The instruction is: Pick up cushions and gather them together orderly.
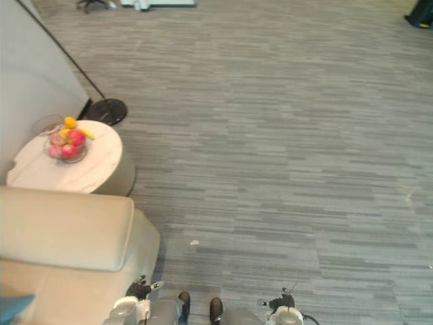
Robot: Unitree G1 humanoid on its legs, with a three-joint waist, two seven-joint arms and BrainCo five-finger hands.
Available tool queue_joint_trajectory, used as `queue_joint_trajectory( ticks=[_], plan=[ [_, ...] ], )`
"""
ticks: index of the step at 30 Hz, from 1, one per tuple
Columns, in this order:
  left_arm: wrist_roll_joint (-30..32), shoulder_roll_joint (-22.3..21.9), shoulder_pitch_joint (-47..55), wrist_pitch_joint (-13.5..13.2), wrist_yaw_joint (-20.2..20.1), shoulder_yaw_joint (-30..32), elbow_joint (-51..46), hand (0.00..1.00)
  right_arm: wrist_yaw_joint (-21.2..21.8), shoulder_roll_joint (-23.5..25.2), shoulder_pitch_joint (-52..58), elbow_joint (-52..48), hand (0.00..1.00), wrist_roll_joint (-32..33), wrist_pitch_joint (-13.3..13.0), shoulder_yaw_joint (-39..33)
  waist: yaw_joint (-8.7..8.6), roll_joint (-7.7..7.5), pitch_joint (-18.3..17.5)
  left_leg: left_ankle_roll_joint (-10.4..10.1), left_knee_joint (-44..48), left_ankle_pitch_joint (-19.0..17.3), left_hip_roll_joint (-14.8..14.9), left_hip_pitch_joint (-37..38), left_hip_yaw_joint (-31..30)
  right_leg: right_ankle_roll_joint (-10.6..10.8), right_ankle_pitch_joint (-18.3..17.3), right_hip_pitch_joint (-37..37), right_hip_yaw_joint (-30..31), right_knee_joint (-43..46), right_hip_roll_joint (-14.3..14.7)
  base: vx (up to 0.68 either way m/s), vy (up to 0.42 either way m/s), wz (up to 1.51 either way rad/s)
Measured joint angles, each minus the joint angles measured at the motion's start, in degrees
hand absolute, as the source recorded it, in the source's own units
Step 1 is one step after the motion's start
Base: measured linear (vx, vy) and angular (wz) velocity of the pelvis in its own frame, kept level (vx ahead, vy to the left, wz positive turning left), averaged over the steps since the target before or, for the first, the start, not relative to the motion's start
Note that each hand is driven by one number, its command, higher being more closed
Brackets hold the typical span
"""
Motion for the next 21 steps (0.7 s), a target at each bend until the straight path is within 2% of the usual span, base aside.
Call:
queue_joint_trajectory(
  ticks=[1,2,3,4,5,6,7,8,10,12,13,14,15,16,17,18,19,20,21],
  plan=[
    [0.0,-0.05,0.17,0.04,-0.05,0.7,-0.29,0.0,0.0,0.77,-0.01,-0.04,0.0,-0.16,-0.03,0.11,0.56,-0.18,-0.12,0.33,-0.87,-0.2,0.64,1.14,2.22,1.72,-1.08,-0.3,0.15,1.04,-0.08,0.13,0.091,-0.86],
    [0.0,-0.06,0.27,0.17,-0.04,1.12,-0.7,0.0,0.22,0.99,0.05,-0.26,0.0,-0.04,-0.33,0.08,1.67,-0.48,-0.28,0.66,-1.13,-0.43,0.97,1.92,4.32,2.11,-2.6,-1.19,-0.95,2.73,-0.7,0.1,0.062,-1.13],
    [-0.03,0.03,0.32,0.2,-0.07,1.12,-1.02,0.0,0.27,1.82,-0.01,-0.28,0.0,-0.02,-0.6,0.02,2.92,-0.89,-0.52,0.66,-1.07,-0.97,1.52,2.81,7.23,2.42,-3.77,-2.52,-5.03,5.37,-2.58,0.09,0.045,-1.25],
    [-0.02,0.19,0.48,0.31,-0.12,1.0,-0.96,0.0,0.38,2.31,-0.37,-0.37,0.0,0.04,-0.81,-0.02,2.67,-1.05,-0.66,0.43,-0.66,-1.6,2.36,3.46,9.49,3.32,-4.86,-4.01,-10.78,8.03,-5.2,0.05,-0.007,-1.04],
    [-0.01,0.32,0.48,0.43,-0.16,0.9,-0.8,0.0,0.45,2.4,-0.6,-0.29,0.0,0.05,-0.95,-0.02,2.62,-1.04,-0.64,0.37,-0.78,-1.69,2.91,3.89,10.55,3.73,-5.21,-4.44,-13.3,9.25,-6.28,0.03,-0.041,-0.78],
    [0.03,0.62,0.51,0.71,-0.2,0.66,-0.62,0.0,0.62,2.43,-0.91,-0.02,0.0,0.06,-1.08,-0.01,2.62,-1.03,-0.64,0.21,-0.86,-1.78,3.56,4.27,11.49,3.58,-5.42,-5.37,-16.56,10.62,-7.75,0.02,-0.104,-0.72],
    [0.03,1.21,0.62,0.9,-0.22,0.08,-0.27,0.0,0.75,2.34,-1.34,0.19,0.0,0.07,-1.15,0.0,2.66,-0.91,-0.53,0.19,-1.05,-1.78,5.2,4.93,13.25,3.53,-5.44,-6.39,-21.87,12.52,-10.64,0.01,-0.165,-0.78],
    [0.04,1.78,0.77,0.93,-0.19,-0.68,0.43,0.0,0.85,2.28,-1.51,0.32,0.0,0.07,-1.16,-0.01,2.58,-0.71,-0.55,0.09,-1.21,-1.79,6.37,5.17,13.43,3.43,-5.36,-7.04,-24.79,13.06,-12.55,0.02,-0.263,-0.8],
    [0.04,2.98,1.03,1.1,-0.19,-1.67,0.53,0.0,1.22,2.22,-1.6,0.56,0.0,0.07,-1.17,-0.01,2.48,-0.81,-0.6,-0.56,-1.65,-1.78,9.15,5.66,14.32,4.08,-5.02,-8.76,-25.58,12.94,-15.37,0.04,-0.309,-0.61],
    [0.03,4.37,1.17,1.18,-0.16,-2.32,1.04,0.0,1.23,1.68,-2.66,1.76,0.0,0.06,-1.09,-0.02,2.46,-1.22,-0.52,-5.42,-4.09,-1.22,12.81,8.53,16.57,6.75,-3.14,-11.29,-27.84,12.95,-20.22,0.1,-0.404,-0.65],
    [0.01,4.78,1.2,1.17,-0.16,-2.53,1.17,0.0,1.22,1.58,-2.82,2.32,0.0,0.05,-1.07,0.01,2.46,-1.69,-0.53,-6.45,-4.99,-0.65,13.3,9.68,17.79,6.81,-2.2,-12.07,-28.78,12.9,-21.96,0.15,-0.473,-0.7],
    [0.04,5.76,1.24,1.14,-0.16,-3.21,1.53,0.0,1.24,1.37,-2.83,2.68,0.0,0.04,-0.88,0.23,2.4,-3.0,-0.74,-8.37,-6.53,0.14,13.05,12.13,19.83,6.37,2.44,-13.03,-31.11,12.31,-25.37,0.19,-0.522,-0.85],
    [0.07,5.63,1.22,1.19,-0.05,-3.12,2.11,0.0,1.34,-0.08,-3.25,2.88,0.0,0.04,-0.73,0.55,2.17,-1.88,-0.94,-9.75,-8.65,1.34,15.24,14.78,20.83,5.74,1.3,-14.11,-31.79,16.54,-24.01,0.19,-0.531,-0.78],
    [0.07,5.38,1.28,1.15,-0.1,-3.22,2.4,0.0,1.33,-0.74,-3.22,2.87,0.0,0.04,-0.72,0.72,2.01,-1.17,-1.2,-10.15,-9.43,2.62,15.81,15.05,21.0,5.24,-0.81,-15.13,-31.76,18.45,-23.5,0.18,-0.549,-0.65],
    [0.16,4.4,1.29,1.13,-0.13,-3.52,2.73,0.0,1.41,-2.03,-3.58,2.92,0.0,0.19,-0.8,0.63,0.9,-0.15,-1.47,-10.89,-9.15,4.95,17.37,15.0,20.67,4.1,-3.54,-16.99,-30.45,21.44,-21.85,0.13,-0.455,-0.52],
    [0.17,3.34,1.58,1.17,-0.11,-3.49,2.8,0.0,1.34,-2.92,-3.82,3.03,0.0,0.23,-0.74,0.72,0.54,1.07,-1.65,-11.04,-7.01,6.44,19.38,14.51,19.9,2.87,-4.55,-17.2,-30.04,21.46,-19.84,0.26,-0.677,-0.7],
    [0.16,2.72,1.64,1.17,-0.15,-3.24,2.69,0.0,1.3,-3.96,-3.83,3.87,0.0,0.62,-0.84,0.7,0.19,1.85,-1.96,-7.79,0.43,9.09,22.25,11.15,16.75,1.59,-5.45,-16.31,-29.73,19.86,-16.83,0.26,-0.55,-0.61],
    [0.1,2.7,1.62,1.16,-0.2,-3.02,2.6,0.0,1.22,-4.0,-3.8,4.44,0.0,1.19,-0.93,0.74,-0.22,1.88,-1.88,-5.29,4.73,11.1,23.53,9.17,15.11,1.22,-5.53,-15.16,-29.71,18.56,-15.55,0.32,-0.602,-0.54],
    [0.17,2.78,1.64,1.05,-0.16,-2.88,1.49,0.0,1.05,-3.47,-3.42,5.08,0.0,2.12,-0.94,1.14,-0.34,1.96,-1.42,1.25,18.36,13.75,26.8,3.32,11.34,-0.24,-4.94,-10.58,-29.02,13.43,-11.89,0.26,-0.417,-0.67]
  ],
)
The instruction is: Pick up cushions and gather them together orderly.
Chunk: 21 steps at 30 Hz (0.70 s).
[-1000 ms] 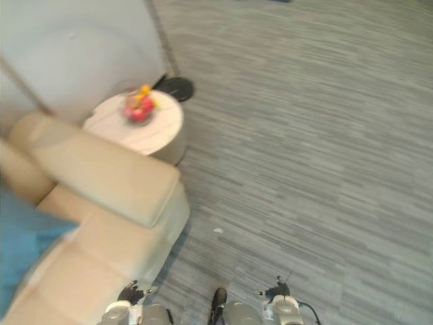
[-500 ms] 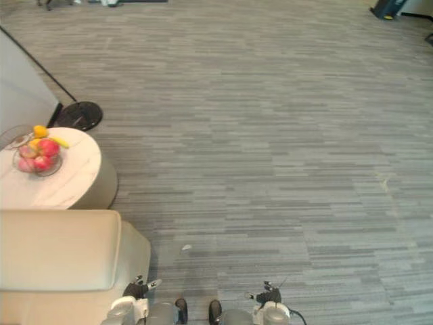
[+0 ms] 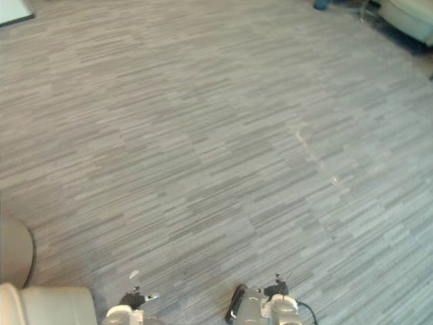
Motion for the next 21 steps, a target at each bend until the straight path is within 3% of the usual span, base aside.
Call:
queue_joint_trajectory(
  ticks=[1,2,3,4,5,6,7,8,10,12,13,14,16,17,19,21],
  plan=[
    [0.03,0.18,0.12,-0.51,0.22,-0.17,-1.25,0.0,-0.21,-0.18,0.51,0.2,0.0,0.29,0.06,0.23,0.26,-0.33,1.05,0.04,12.81,-5.33,-0.5,-3.94,-3.95,-1.2,0.49,4.64,2.18,-4.12,2.85,0.26,-0.368,-0.85],
    [0.02,0.32,0.13,-0.63,0.26,-0.23,-1.62,0.0,-0.34,-0.24,0.79,0.37,0.0,0.31,0.05,0.49,0.44,-0.64,1.23,-1.56,16.92,-7.38,-2.42,-5.43,-5.93,-1.79,0.5,6.57,3.3,-5.69,3.81,0.29,-0.278,-1.21],
    [-0.07,0.3,0.18,-0.62,0.18,-0.38,-2.51,0.0,-0.63,-0.37,0.69,1.6,0.0,0.99,0.01,1.06,0.79,-0.86,1.35,-2.38,20.32,-11.17,-7.52,-8.02,-7.91,-2.86,0.35,9.6,6.37,-8.11,5.12,0.33,-0.193,-1.11],
    [-0.07,0.13,0.14,-0.69,0.17,-0.76,-2.89,0.0,-0.75,-0.4,0.56,2.19,0.0,1.87,0.09,1.08,0.9,-0.91,1.41,-2.31,20.0,-12.78,-9.92,-9.4,-7.87,-2.84,0.44,10.72,7.88,-9.04,5.63,0.43,-0.187,-1.3],
    [-0.07,-0.24,0.0,-1.25,0.12,-1.47,-3.62,0.0,-0.92,-0.36,0.2,2.42,0.0,2.33,0.17,0.56,0.97,-0.89,1.62,-2.46,17.43,-15.07,-13.89,-12.22,-7.42,-2.89,0.41,12.61,10.22,-10.61,6.23,0.37,-0.12,-0.92],
    [-0.08,-0.48,-0.18,-1.51,0.08,-1.47,-3.9,0.0,-0.98,-0.13,0.25,2.4,0.0,2.52,0.22,-0.14,1.04,-0.94,1.8,-2.35,15.29,-15.81,-15.59,-13.32,-6.92,-2.9,0.4,13.54,11.16,-11.31,6.37,0.4,-0.084,-1.02],
    [-0.08,-1.04,-0.8,-1.47,0.04,-1.42,-4.6,0.0,-1.19,0.3,0.46,2.29,0.0,3.05,0.32,-1.64,1.09,-1.09,2.28,-2.29,8.52,-16.53,-19.1,-15.44,-5.95,-2.89,0.4,15.76,13.34,-13.07,6.5,0.34,-0.045,-0.85],
    [-0.06,-1.34,-1.23,-1.41,0.01,-1.35,-4.76,0.0,-1.28,0.65,0.77,1.74,0.0,3.27,0.32,-2.74,1.27,-1.12,2.59,-2.23,1.85,-16.32,-21.96,-16.58,-6.18,-2.84,0.37,17.26,14.74,-14.57,6.43,0.52,-0.011,-1.02],
    [-0.07,-1.64,-1.36,-1.41,0.02,-1.14,-5.19,0.0,-1.65,1.38,0.97,1.35,0.0,4.24,0.23,-4.25,2.11,-1.1,2.79,-2.52,-16.94,-11.71,-27.19,-17.89,-9.03,-1.79,-0.67,19.64,18.35,-17.01,5.93,0.48,0.059,-0.95],
    [-0.21,-2.03,-1.18,-1.4,0.0,-0.99,-5.79,0.0,-1.85,3.24,2.17,0.89,0.0,4.59,0.29,-5.28,3.39,-2.31,2.37,-1.01,-20.77,-2.86,-29.65,-17.02,-10.69,-0.35,-4.22,21.04,21.35,-16.9,4.41,0.48,0.102,-0.75],
    [-0.17,-1.74,-1.03,-1.4,-0.06,-0.65,-6.12,0.0,-1.92,4.05,2.44,0.19,0.0,4.92,0.38,-5.51,3.36,-2.56,1.9,-0.29,-19.92,-2.65,-30.19,-17.05,-10.24,0.01,-5.07,21.28,21.57,-15.95,3.67,0.56,0.049,-0.48],
    [-0.16,-1.55,-1.12,-1.08,-0.01,-0.01,-6.81,0.0,-1.86,5.01,3.67,-2.07,0.0,5.18,0.37,-5.52,3.04,-3.86,1.84,1.31,-17.09,-5.57,-30.67,-17.17,-8.78,0.96,-6.17,20.23,21.61,-11.18,2.33,0.59,0.033,-0.44],
    [-0.16,-0.94,-1.1,-0.91,0.23,-0.02,-6.68,0.0,-1.92,6.07,4.19,-4.78,0.0,5.27,0.13,-5.53,3.83,-5.15,2.16,1.83,-15.11,-9.96,-30.04,-13.59,-5.51,2.44,-5.95,14.24,21.69,6.92,0.54,0.62,0.072,-0.68],
    [-0.15,-0.69,-1.22,-0.56,0.29,-0.16,-6.24,0.0,-1.87,6.43,4.27,-5.4,0.0,5.3,-0.24,-5.5,3.48,-5.52,2.24,2.02,-14.77,-12.46,-30.02,-10.57,-4.92,6.79,-2.47,9.28,21.02,20.02,-1.01,0.54,0.085,-0.51],
    [-0.15,-0.78,-1.43,0.16,0.33,-0.78,-5.47,0.0,-1.64,6.23,4.62,-6.72,0.0,5.37,-0.89,-5.6,2.74,-5.39,2.4,2.01,-14.82,-15.7,-29.71,-5.3,-4.79,7.1,-1.94,4.47,18.85,33.41,-2.86,0.53,0.038,-0.24],
    [-0.08,-1.86,-1.73,0.24,0.4,-1.47,-5.39,0.0,-1.52,6.05,5.89,-7.82,0.0,6.19,-1.22,-5.73,2.46,-4.85,2.08,1.2,-17.12,-19.23,-28.07,2.22,-4.76,5.21,-3.21,-1.82,11.79,38.43,-5.03,0.57,-0.033,-0.11]
  ],
)
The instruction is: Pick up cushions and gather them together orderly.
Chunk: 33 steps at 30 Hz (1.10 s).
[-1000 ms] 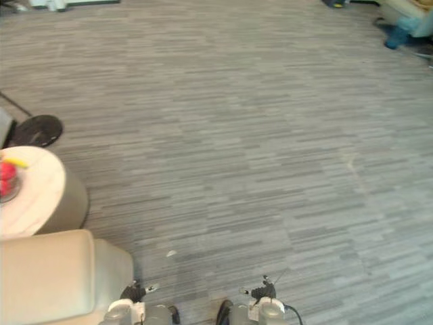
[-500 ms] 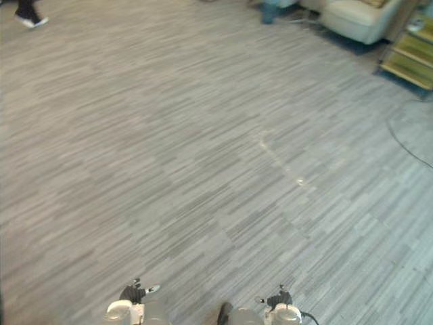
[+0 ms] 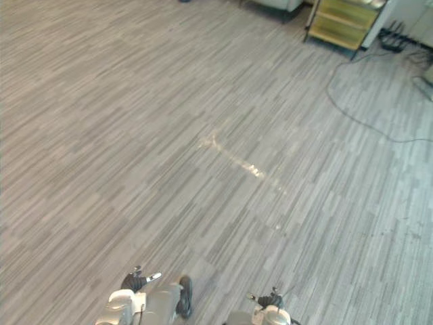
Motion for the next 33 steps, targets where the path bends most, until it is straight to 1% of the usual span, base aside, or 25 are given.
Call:
queue_joint_trajectory(
  ticks=[1,3,5,6,7,8,10,11,12,13,14,15,16,17,18,20,22,23,24,26,28,30,31,32,33],
  plan=[
    [-0.02,-0.19,-0.03,0.0,0.0,0.02,0.01,0.0,0.02,0.16,-0.01,-0.01,0.0,0.4,-0.19,-0.37,-0.03,-0.18,-0.09,-0.34,-0.9,-0.57,0.4,1.61,0.01,-0.35,-0.42,-1.67,-2.02,-0.97,-0.57,0.52,-0.094,-0.08],
    [-0.02,-0.91,-0.19,0.02,-0.08,0.19,0.88,0.0,0.04,0.87,-0.77,0.12,0.0,0.41,-0.73,-2.34,-0.22,-0.32,0.01,-1.31,-6.33,-1.34,2.14,8.21,1.2,-1.64,-1.56,-6.53,-9.38,-12.37,-1.4,0.6,-0.134,-0.15],
    [-0.02,-0.92,-0.15,0.06,-0.09,0.13,1.08,0.0,0.19,0.57,-1.78,0.44,0.0,0.42,-0.81,-2.54,-0.81,-0.15,0.02,-1.42,-10.06,-1.28,3.07,11.67,2.13,-1.95,0.72,-9.37,-11.76,-23.51,-0.55,0.53,-0.157,-0.08],
    [-0.02,-0.75,-0.14,0.01,-0.08,0.09,1.31,0.0,0.32,0.45,-2.76,0.66,0.0,0.42,-0.78,-2.59,-1.77,-0.06,0.03,-1.48,-12.64,-1.25,3.68,14.04,2.62,-1.95,5.91,-11.37,-11.32,-35.44,0.91,0.78,-0.291,0.14],
    [-0.02,-0.54,0.08,0.01,-0.09,0.01,2.53,0.0,0.47,0.15,-3.15,0.89,0.0,0.47,-0.76,-2.58,-2.35,0.03,0.2,-1.84,-13.16,-1.43,3.99,16.09,1.87,-3.34,14.57,-11.24,-9.08,-41.45,2.36,0.8,-0.318,0.14],
    [-0.02,-0.54,0.1,0.02,-0.1,0.38,3.44,0.0,0.56,-0.44,-3.49,1.25,0.0,0.44,-0.74,-2.8,-2.52,1.09,0.05,-2.26,-12.29,-1.36,5.3,17.41,0.68,-8.31,17.5,-10.04,-7.81,-40.87,4.3,0.7,-0.295,-0.01],
    [0.1,-1.47,0.02,-0.03,-0.2,1.4,3.78,0.0,0.59,-0.62,-3.85,1.17,0.0,0.35,-0.72,-4.88,-2.39,3.86,-0.22,-6.24,-2.31,2.55,8.38,14.35,-2.05,-8.91,11.11,-9.15,-8.67,-35.91,5.7,0.7,-0.33,-0.04],
    [0.11,-1.78,0.05,-0.03,-0.2,2.12,3.61,0.0,0.57,-0.68,-3.85,0.87,0.0,0.36,-0.65,-4.97,-2.52,4.62,0.02,-5.78,5.05,4.68,9.31,11.75,-3.1,-9.24,9.63,-7.32,-8.93,-35.94,6.4,0.56,-0.286,0.07],
    [0.16,-2.28,0.05,0.02,-0.23,3.68,3.32,0.0,0.55,-0.85,-3.78,0.52,0.0,0.38,-0.57,-4.82,-2.67,5.55,0.46,-4.55,15.43,9.12,10.92,7.57,-4.16,-9.42,8.53,-4.71,-9.3,-37.33,7.47,0.68,-0.26,-0.03],
    [0.34,-3.1,0.33,0.0,-0.35,5.53,2.6,0.0,0.4,-1.3,-3.57,0.63,0.0,0.42,-0.27,-4.17,-2.3,6.61,0.78,-4.04,32.49,13.08,13.76,-0.1,-5.77,-9.7,7.4,1.13,-8.92,-40.77,10.07,0.78,-0.25,-0.18],
    [0.5,-2.87,0.39,-0.14,-0.41,5.95,1.25,0.0,0.36,-0.93,-3.41,0.65,0.0,0.54,-0.16,-3.57,-1.69,6.31,1.15,-5.01,41.11,11.68,14.85,-4.41,-5.66,-10.23,6.89,6.16,-7.78,-43.55,11.47,0.76,-0.216,-0.35],
    [0.53,-2.41,0.4,-0.22,-0.41,5.86,0.25,0.0,0.36,-0.22,-3.43,0.62,0.0,0.86,-0.21,-3.13,-0.96,5.5,1.63,-5.59,43.69,10.03,14.6,-7.57,-4.87,-10.28,6.8,10.39,-7.4,-45.77,11.71,0.46,-0.124,-0.33],
    [0.53,-2.3,0.41,-0.27,-0.44,5.78,-0.23,0.0,0.36,0.12,-3.42,0.62,0.0,1.22,-0.22,-2.98,-0.81,5.11,1.76,-5.52,43.74,9.44,14.38,-8.88,-4.32,-10.28,6.8,12.04,-7.13,-46.72,11.7,0.42,-0.138,-0.31],
    [0.51,-2.16,0.41,-0.49,-0.42,5.33,-1.73,0.0,0.26,1.11,-3.12,0.62,0.0,2.76,-0.19,-2.39,-0.49,3.76,1.24,-5.17,40.13,7.2,14.32,-13.27,-1.32,-10.17,6.81,16.42,-6.29,-50.31,11.61,0.52,-0.156,-0.44],
    [0.51,-2.54,0.35,-0.54,-0.42,5.45,-2.91,0.0,0.16,1.69,-3.18,0.51,0.0,3.04,-0.2,-2.23,0.4,3.4,1.31,-4.33,33.98,5.2,13.79,-16.18,0.62,-9.44,6.42,19.22,-5.01,-52.05,11.57,0.52,-0.135,-0.52],
    [0.48,-3.19,0.25,-0.56,-0.4,5.4,-3.28,0.0,-0.08,2.29,-3.27,0.48,0.0,3.04,-0.18,-2.15,0.92,3.73,1.14,-4.04,21.45,4.7,10.4,-18.67,0.45,-6.93,4.79,22.8,-3.13,-53.87,10.84,0.61,0.003,-0.64],
    [0.43,-3.76,0.28,-0.61,-0.21,5.4,-3.33,0.0,-0.12,2.41,-3.21,0.49,0.0,3.02,-0.17,-1.86,1.2,3.84,1.1,-3.96,7.07,6.97,6.97,-18.73,-1.12,-5.12,2.36,25.71,-0.76,-55.27,9.91,0.5,0.106,-0.77],
    [0.35,-3.84,0.32,-0.63,-0.11,5.34,-3.32,0.0,-0.2,2.4,-3.22,0.49,0.0,2.99,-0.15,-1.17,1.34,4.19,0.88,-3.3,0.48,10.7,5.6,-18.8,-2.08,-3.51,0.12,27.46,0.46,-55.42,9.96,0.56,0.221,-0.88],
    [0.02,-3.28,0.3,-0.61,-0.11,5.3,-3.23,0.0,-0.25,2.74,-2.73,0.68,0.0,2.92,0.06,-0.66,1.98,3.57,0.3,-3.19,2.28,16.66,5.02,-18.33,-3.1,-1.98,-1.46,28.79,2.59,-54.94,9.52,0.58,0.208,-0.71],
    [0.11,-2.42,-0.42,-0.58,-0.09,5.04,-3.2,0.0,-0.32,3.75,-1.43,0.59,0.0,2.81,0.4,0.33,1.6,-0.2,-1.32,-1.86,4.34,13.23,3.46,-19.04,-1.59,-1.73,-1.15,27.84,3.64,-52.72,6.58,0.67,0.189,-0.21],
    [0.12,-1.72,-0.72,-0.5,-0.28,3.66,-2.98,0.0,-0.43,3.84,-0.77,0.63,0.0,2.34,0.62,0.2,2.81,-1.68,-2.18,-0.94,7.72,9.69,3.54,-18.21,0.57,-1.66,-0.6,24.26,5.12,-42.55,4.94,0.56,0.171,-0.2],
    [0.13,-1.41,-0.85,-0.23,-0.24,2.8,-2.06,0.0,-0.29,3.4,-0.82,0.63,0.0,2.29,0.51,0.12,2.76,-1.34,-2.03,-0.9,6.48,5.24,3.34,-13.18,1.09,2.87,3.83,17.3,4.91,-24.24,2.44,0.43,0.158,-0.33],
    [0.16,-1.31,-1.02,0.05,-0.16,2.63,-1.24,0.0,0.17,3.33,-0.79,0.63,0.0,2.27,0.58,0.32,2.69,-0.83,-1.7,-0.81,5.92,4.07,3.17,-11.02,1.29,3.53,5.17,13.61,5.05,-15.42,1.23,0.45,0.128,-0.24],
    [0.27,-1.23,-1.1,0.37,-0.04,1.77,-0.53,0.0,0.37,3.14,-0.93,0.23,0.0,2.19,0.32,0.08,2.27,-0.73,-1.68,-0.7,4.8,2.58,2.86,-6.87,1.42,3.11,2.83,9.14,4.45,-6.42,0.05,0.51,0.088,0.01],
    [0.31,-1.21,-0.83,0.69,0.03,0.71,-0.01,0.0,0.47,3.03,-1.01,0.09,0.0,2.13,0.25,0.17,1.65,-0.8,-1.85,-0.71,3.08,1.95,2.64,-3.29,1.52,2.52,1.0,5.9,2.74,-4.08,-0.68,0.42,0.014,0.11]
  ],
)
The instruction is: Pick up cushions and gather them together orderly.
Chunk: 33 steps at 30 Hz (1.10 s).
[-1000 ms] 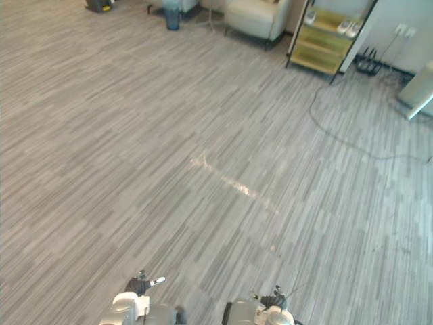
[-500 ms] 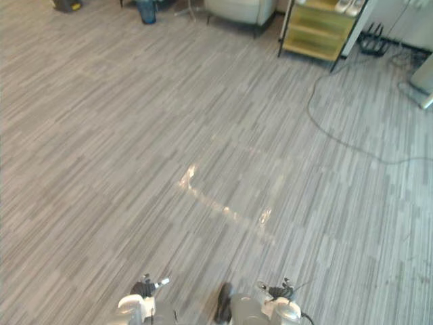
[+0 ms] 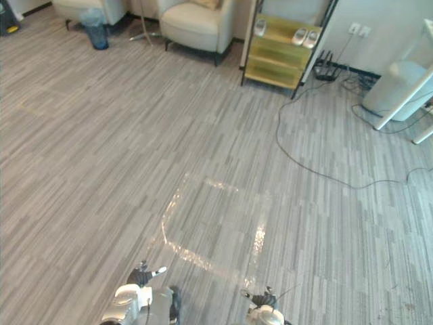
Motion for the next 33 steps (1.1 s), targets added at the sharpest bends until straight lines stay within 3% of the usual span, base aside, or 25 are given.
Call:
queue_joint_trajectory(
  ticks=[1,2,3,4,7,8,9,10,11,13,14,15,17,19,21,22,23,24,25,27,28,30,33],
  plan=[
    [0.0,-0.04,0.15,0.05,0.01,-0.31,0.17,0.0,0.01,0.01,-0.08,-0.04,0.0,-0.04,0.0,0.01,-0.09,-0.01,-0.01,-0.05,-0.84,-0.08,-0.04,1.39,0.11,-0.5,-0.73,-1.17,-0.95,-0.38,-0.26,0.47,-0.055,0.19],
    [0.01,-0.27,0.39,0.1,0.0,-0.51,0.93,0.0,0.02,-0.03,-0.41,-0.09,0.0,-0.8,-0.04,-0.03,-0.16,0.05,-0.04,-0.25,-3.56,0.01,0.15,4.84,0.56,-2.68,-2.34,-4.06,-3.27,-4.85,-0.62,0.3,-0.053,0.1],
    [0.01,-0.33,0.37,0.11,0.01,-0.49,0.93,0.0,0.02,-0.04,-0.54,-0.07,0.0,-1.0,-0.04,-0.04,-0.25,0.1,-0.07,-0.28,-4.11,0.02,0.24,5.52,0.82,-2.88,-2.48,-4.73,-3.65,-6.19,-0.65,0.43,-0.118,0.09],
    [0.02,-0.51,0.62,0.14,0.07,-0.12,0.91,0.0,0.06,-0.15,-1.36,0.0,0.0,-1.88,-0.03,-0.23,-0.91,0.49,-0.1,-0.61,-6.59,0.02,1.05,8.44,2.13,-3.4,-2.36,-7.37,-5.11,-13.92,-0.52,0.36,-0.14,0.09],
    [0.01,-0.73,1.45,0.07,0.33,0.47,0.9,0.0,0.12,-0.74,-2.34,0.47,0.0,-2.01,0.03,-1.49,-1.21,1.3,-0.51,-4.11,-10.91,-0.91,2.39,13.14,2.45,-3.72,5.51,-10.43,-4.23,-32.66,1.03,0.48,-0.228,0.12],
    [0.05,-0.84,1.53,0.1,0.4,0.98,1.16,0.0,0.2,-1.24,-2.06,0.76,0.0,-1.97,0.06,-1.72,-1.45,0.92,-0.89,-5.4,-11.55,-1.6,2.34,15.17,1.27,-5.52,14.41,-10.01,-2.46,-35.67,1.91,0.43,-0.227,0.08],
    [0.08,-1.42,1.42,0.12,0.41,1.49,1.59,0.0,0.21,-1.52,-2.2,1.01,0.0,-2.03,0.08,-1.74,-1.39,2.01,-1.01,-5.45,-11.74,-1.62,3.27,15.64,0.73,-5.62,13.86,-10.01,-2.79,-34.72,2.77,0.5,-0.273,-0.01],
    [0.2,-2.65,1.71,0.08,0.36,3.0,2.21,0.0,0.2,-2.66,-2.24,1.4,0.0,-2.01,0.02,-2.11,-1.0,4.32,-2.01,-6.57,-11.45,-0.55,5.07,15.58,-0.08,-6.31,10.94,-10.21,-2.9,-33.38,4.26,0.46,-0.274,-0.14],
    [0.28,-3.85,1.96,0.09,0.42,3.14,2.22,0.0,0.19,-3.65,-2.47,1.41,0.0,-1.99,0.07,-2.3,-1.41,5.73,-2.2,-6.49,-9.93,-0.29,6.33,15.6,-1.28,-6.97,8.64,-10.12,-3.68,-32.0,5.14,0.52,-0.327,-0.01],
    [0.45,-3.8,1.94,0.18,0.1,3.07,2.68,0.0,0.19,-3.87,-2.41,1.46,0.0,-1.98,0.06,-2.29,-1.71,6.32,-2.49,-6.26,-2.01,0.74,7.97,11.92,-3.63,-7.35,6.47,-8.74,-4.66,-31.92,6.07,0.41,-0.296,0.25],
    [0.48,-3.86,1.74,0.18,-0.05,4.16,1.98,0.0,0.15,-3.83,-1.91,1.49,0.0,-1.93,0.12,-2.21,-2.24,6.4,-2.12,-4.57,12.59,4.88,9.95,5.5,-6.76,-7.71,5.66,-4.64,-6.3,-34.43,6.89,0.37,-0.26,0.46],
    [0.58,-3.83,1.74,0.09,-0.07,4.96,1.0,0.0,0.02,-3.81,-1.22,1.39,0.0,-1.89,0.06,-1.99,-1.72,6.12,-1.51,-2.9,25.67,7.74,12.39,-0.17,-7.63,-8.23,5.34,0.26,-7.2,-37.99,8.28,0.38,-0.226,0.39],
    [0.73,-3.66,1.96,-0.25,-0.08,5.03,-0.69,0.0,-0.02,-3.53,-1.0,1.53,0.0,-1.8,0.1,-1.38,-0.8,6.02,-1.06,-3.43,35.59,7.1,13.9,-5.41,-6.44,-9.05,4.35,6.5,-7.06,-41.81,9.57,0.35,-0.142,-0.02],
    [0.73,-3.22,2.24,-0.71,-0.07,4.17,-1.59,0.0,-0.03,-3.18,-1.03,1.65,0.0,-1.55,0.11,-0.55,-0.79,5.64,-1.19,-4.12,35.2,6.02,13.57,-9.56,-3.69,-8.92,3.55,10.18,-6.84,-44.48,9.54,0.32,-0.091,-0.12],
    [0.76,-3.54,2.13,-0.89,-0.04,4.0,-1.98,0.0,-0.06,-2.84,-1.04,1.74,0.0,-0.7,0.23,-0.55,-0.52,5.69,-1.1,-4.11,24.45,3.37,12.08,-12.7,0.43,-7.41,3.96,13.46,-5.94,-47.25,9.19,0.4,0.006,-0.24],
    [0.76,-3.6,1.93,-0.94,-0.04,3.96,-2.07,0.0,-0.08,-2.64,-1.05,1.72,0.0,-0.05,0.28,-0.82,-0.37,5.59,-1.08,-4.37,14.62,3.37,9.12,-13.02,0.32,-6.64,3.71,14.85,-5.38,-47.91,8.51,0.41,0.078,-0.23],
    [0.76,-3.63,1.9,-0.95,-0.05,3.95,-2.07,0.0,-0.07,-2.59,-1.07,1.7,0.0,0.18,0.27,-0.94,-0.3,5.55,-1.05,-4.35,12.53,3.6,8.42,-13.0,0.19,-6.35,3.54,15.03,-5.17,-47.91,8.33,0.52,0.177,-0.42],
    [0.75,-3.85,1.86,-1.05,-0.06,3.86,-1.72,0.0,-0.1,-2.29,-0.91,1.6,0.0,0.3,0.32,-1.21,0.04,5.81,-1.14,-3.59,-1.69,9.48,4.02,-11.29,-1.86,-4.34,2.28,16.27,-3.55,-47.82,7.99,0.35,0.14,-0.36],
    [0.69,-3.87,1.85,-1.08,-0.11,3.87,-1.64,0.0,-0.1,-2.3,-0.92,1.63,0.0,0.29,0.33,-1.21,0.19,5.89,-1.07,-3.12,-3.32,13.26,3.46,-10.98,-3.02,-3.65,1.86,16.74,-3.1,-47.76,8.18,0.49,0.179,-0.44],
    [0.72,-2.09,1.0,-1.05,0.01,3.92,-1.32,0.0,-0.09,0.0,-1.01,2.66,0.0,0.19,0.69,-1.01,0.65,1.31,-1.09,-1.67,-5.02,12.62,0.25,-8.09,-2.54,-2.67,1.9,17.66,-0.83,-47.6,5.13,0.41,0.128,-0.13],
    [0.73,-1.81,0.87,-1.09,-0.08,3.9,-1.34,0.0,-0.09,0.44,-0.99,2.67,0.0,0.16,0.73,-1.0,0.67,0.6,-1.28,-1.4,-4.98,12.06,-0.06,-8.08,-2.15,-2.69,1.98,17.63,-0.66,-47.28,4.62,0.33,0.123,0.0],
    [0.72,-1.71,0.68,-1.09,-0.19,3.92,-1.31,0.0,0.01,0.39,-1.18,2.69,0.0,-0.01,0.9,-0.14,1.0,0.24,-1.19,-0.81,-5.03,10.98,-0.54,-7.07,-1.27,-2.26,3.0,17.44,-0.01,-45.67,3.71,0.23,0.104,-0.08],
    [0.85,-1.39,1.03,-0.93,-0.55,3.9,-0.1,0.0,0.41,0.36,-0.79,2.71,0.0,-2.29,0.95,0.24,1.52,0.34,-1.73,-0.05,-10.13,10.04,-2.73,-0.89,0.86,-1.62,3.88,14.57,2.22,-36.09,0.9,0.25,0.144,-0.26]
  ],
)
